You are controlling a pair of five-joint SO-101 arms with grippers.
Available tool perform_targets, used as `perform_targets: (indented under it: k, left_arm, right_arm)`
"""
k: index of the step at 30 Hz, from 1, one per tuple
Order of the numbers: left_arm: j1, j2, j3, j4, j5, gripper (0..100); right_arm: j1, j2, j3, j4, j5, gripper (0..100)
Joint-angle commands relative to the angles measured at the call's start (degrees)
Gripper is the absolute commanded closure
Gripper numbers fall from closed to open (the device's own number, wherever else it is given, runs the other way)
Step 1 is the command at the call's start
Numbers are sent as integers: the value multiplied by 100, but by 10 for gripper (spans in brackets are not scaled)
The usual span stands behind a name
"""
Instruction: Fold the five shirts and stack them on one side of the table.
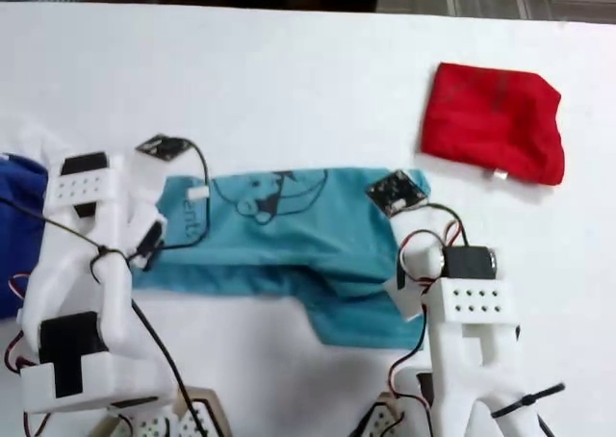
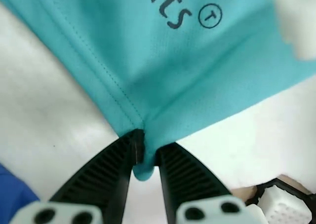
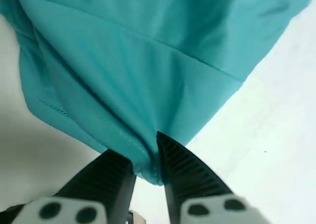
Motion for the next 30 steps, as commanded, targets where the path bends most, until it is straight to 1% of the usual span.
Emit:
perform_targets:
  k: [1, 8, 15, 18, 21, 23, 25, 28, 30]
  left_arm:
    - [-62, -211, 4, -35, -62, 975]
    - [-70, -211, 48, 70, -62, 975]
    - [-44, -220, 576, -44, -79, 974]
    - [-44, -220, 629, -35, -369, 973]
    - [-53, -255, 602, -9, -431, 972]
    - [-53, -264, 585, -9, -448, 971]
    - [-53, -264, 462, 0, -431, 945]
    - [-79, -264, -48, 105, -440, 853]
    - [-70, -229, -549, 264, -404, 793]
  right_arm:
    - [66, -154, 18, -75, 35, 978]
    - [66, -154, 18, -48, 53, 978]
    - [66, -154, 211, -180, 53, 978]
    - [66, -154, 211, -189, 53, 974]
    - [66, -154, 211, -189, 53, 971]
    - [66, -154, 211, -189, 18, 926]
    - [66, -154, 211, -189, 9, 854]
    - [66, -154, 211, -198, 9, 767]
    - [66, -154, 211, -198, 9, 752]
